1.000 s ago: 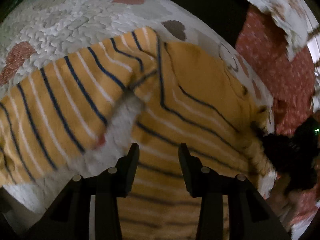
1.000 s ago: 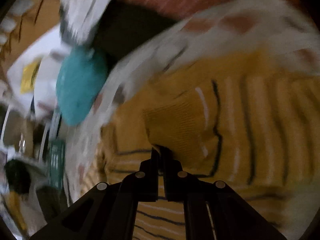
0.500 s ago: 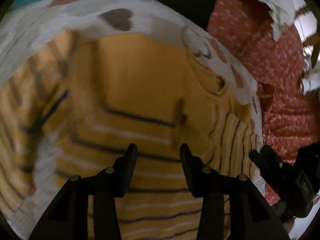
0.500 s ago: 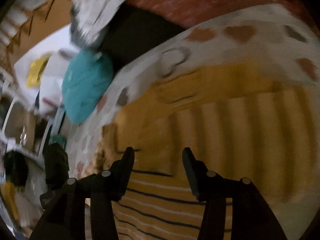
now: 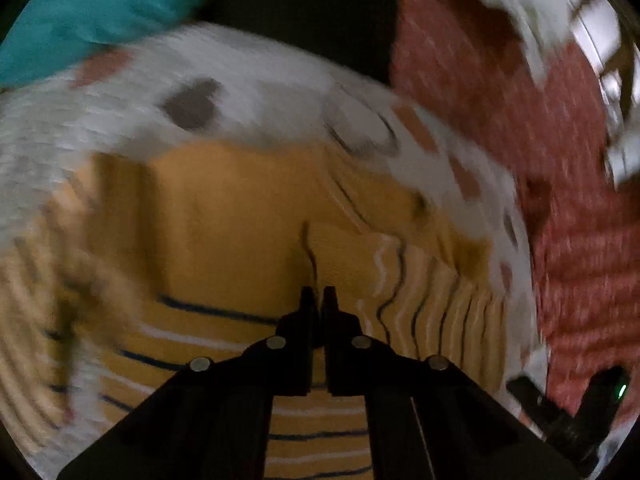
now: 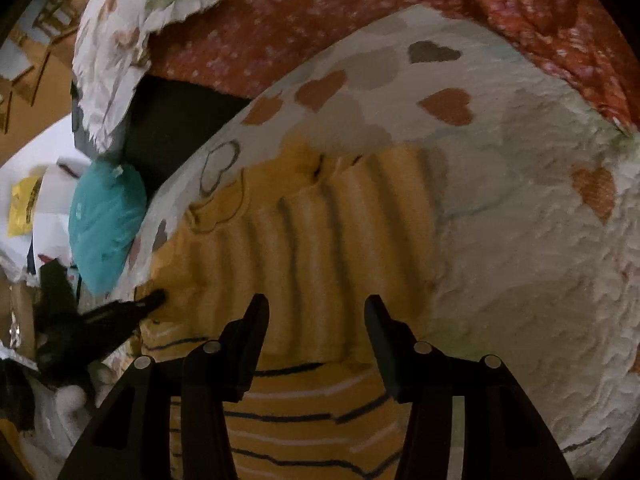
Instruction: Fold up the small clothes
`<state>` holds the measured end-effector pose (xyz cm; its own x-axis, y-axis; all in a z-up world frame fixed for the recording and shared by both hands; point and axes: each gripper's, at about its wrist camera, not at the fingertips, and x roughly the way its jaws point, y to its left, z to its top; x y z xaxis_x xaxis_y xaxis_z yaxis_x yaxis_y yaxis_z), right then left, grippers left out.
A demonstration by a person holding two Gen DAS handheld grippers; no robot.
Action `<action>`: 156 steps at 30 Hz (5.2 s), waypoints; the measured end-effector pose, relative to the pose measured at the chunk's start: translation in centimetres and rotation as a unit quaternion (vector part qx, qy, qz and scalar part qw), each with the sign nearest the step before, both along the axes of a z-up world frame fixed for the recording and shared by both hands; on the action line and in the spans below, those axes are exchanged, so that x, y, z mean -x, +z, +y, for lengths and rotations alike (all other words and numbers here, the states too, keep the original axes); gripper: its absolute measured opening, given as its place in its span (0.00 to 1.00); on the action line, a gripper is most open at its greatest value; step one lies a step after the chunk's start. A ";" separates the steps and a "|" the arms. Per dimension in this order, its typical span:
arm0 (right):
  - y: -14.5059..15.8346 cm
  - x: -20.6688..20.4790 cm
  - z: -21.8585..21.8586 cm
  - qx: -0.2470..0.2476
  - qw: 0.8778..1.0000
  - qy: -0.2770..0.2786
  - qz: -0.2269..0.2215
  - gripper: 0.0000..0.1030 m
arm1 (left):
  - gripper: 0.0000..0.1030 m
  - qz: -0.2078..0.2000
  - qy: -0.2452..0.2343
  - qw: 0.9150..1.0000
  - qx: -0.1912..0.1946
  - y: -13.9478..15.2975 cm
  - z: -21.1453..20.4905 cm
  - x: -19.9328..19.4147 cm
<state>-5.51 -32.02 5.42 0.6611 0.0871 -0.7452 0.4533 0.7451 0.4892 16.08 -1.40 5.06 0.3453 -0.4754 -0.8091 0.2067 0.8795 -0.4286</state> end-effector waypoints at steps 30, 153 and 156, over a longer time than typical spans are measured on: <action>0.4 -7.6 -5.4 0.105 0.989 -0.091 0.053 0.12 | 0.05 0.053 0.068 0.986 -0.143 -4.3 2.8 -2.5; -1.1 -7.0 0.7 0.138 0.986 -0.026 0.089 0.50 | 0.53 0.102 0.080 0.989 -0.071 -2.5 7.5 -1.6; 0.5 -5.8 -0.2 0.142 0.986 -0.040 0.075 0.50 | 0.34 0.098 0.053 0.986 -0.121 -3.3 5.6 -2.0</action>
<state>0.24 -32.26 5.94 0.5386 -0.1872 -0.8215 0.5675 0.8013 0.1894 18.07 4.19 1.74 0.2078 -0.2291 -0.9510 0.0416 0.9734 -0.2254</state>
